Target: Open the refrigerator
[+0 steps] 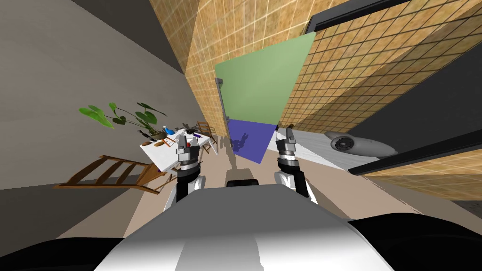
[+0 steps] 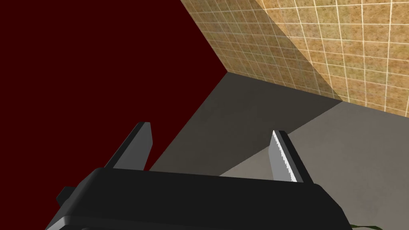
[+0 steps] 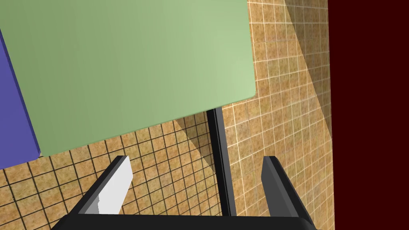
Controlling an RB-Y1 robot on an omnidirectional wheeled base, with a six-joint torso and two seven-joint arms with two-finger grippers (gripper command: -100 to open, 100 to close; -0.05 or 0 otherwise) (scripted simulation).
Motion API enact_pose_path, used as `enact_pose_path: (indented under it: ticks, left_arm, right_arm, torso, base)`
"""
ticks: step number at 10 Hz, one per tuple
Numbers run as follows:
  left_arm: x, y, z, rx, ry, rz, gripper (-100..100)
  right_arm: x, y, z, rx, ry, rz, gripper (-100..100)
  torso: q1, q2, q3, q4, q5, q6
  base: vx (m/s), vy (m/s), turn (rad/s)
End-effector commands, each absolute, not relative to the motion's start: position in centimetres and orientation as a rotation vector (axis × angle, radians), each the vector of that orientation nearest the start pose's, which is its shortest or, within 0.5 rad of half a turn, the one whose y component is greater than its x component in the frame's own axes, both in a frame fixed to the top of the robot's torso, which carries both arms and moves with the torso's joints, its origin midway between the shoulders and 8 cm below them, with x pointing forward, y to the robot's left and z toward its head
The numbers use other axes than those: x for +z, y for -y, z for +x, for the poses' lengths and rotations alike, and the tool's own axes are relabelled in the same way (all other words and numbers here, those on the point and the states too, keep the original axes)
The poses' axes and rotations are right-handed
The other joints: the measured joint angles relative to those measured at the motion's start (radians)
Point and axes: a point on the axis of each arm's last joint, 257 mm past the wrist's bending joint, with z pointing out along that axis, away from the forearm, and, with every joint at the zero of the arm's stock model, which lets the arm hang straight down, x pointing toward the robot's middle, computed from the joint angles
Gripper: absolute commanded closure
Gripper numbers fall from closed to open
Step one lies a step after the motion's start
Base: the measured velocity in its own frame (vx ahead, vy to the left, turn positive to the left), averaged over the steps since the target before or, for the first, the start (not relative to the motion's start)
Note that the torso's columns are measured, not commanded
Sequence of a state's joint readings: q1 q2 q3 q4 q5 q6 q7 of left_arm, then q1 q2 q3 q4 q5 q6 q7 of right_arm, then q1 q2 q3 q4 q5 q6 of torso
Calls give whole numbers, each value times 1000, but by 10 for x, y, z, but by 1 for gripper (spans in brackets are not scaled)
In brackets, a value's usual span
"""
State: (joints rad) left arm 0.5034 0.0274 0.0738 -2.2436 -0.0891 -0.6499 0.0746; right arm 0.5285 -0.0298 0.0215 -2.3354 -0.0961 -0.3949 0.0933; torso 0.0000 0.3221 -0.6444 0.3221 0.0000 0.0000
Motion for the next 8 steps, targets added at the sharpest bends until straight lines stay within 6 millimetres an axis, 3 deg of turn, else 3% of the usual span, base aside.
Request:
enact_pose_path:
  ticks: [1, 4, 5, 8]
  left_arm:
    - [34, -282, 323, -1275, -603, -505, 0]
    - [34, -282, 323, -1275, -603, -505, 0]
    - [34, -282, 323, -1275, -603, -505, 0]
    - [34, -282, 323, -1274, -603, -506, 0]
  right_arm:
    - [19, 283, 348, 1276, -661, 723, 0]
    - [19, 283, 348, 1276, -661, 723, 0]
    - [16, 281, 350, 1261, -700, 705, -100]
    - [3, 279, 357, 1194, -816, 654, -100]
  torso:
    - [0, 74, -147, 74, 0, 0]
    - [0, 296, -590, 295, 0, 0]
    - [0, 369, -738, 369, 0, 0]
    - [2, 414, -831, 414, 1, 0]
  base:
    - [0, 0, 0]
    - [0, 0, 0]
    - [16, 18, 8]
    - [34, 68, 10]
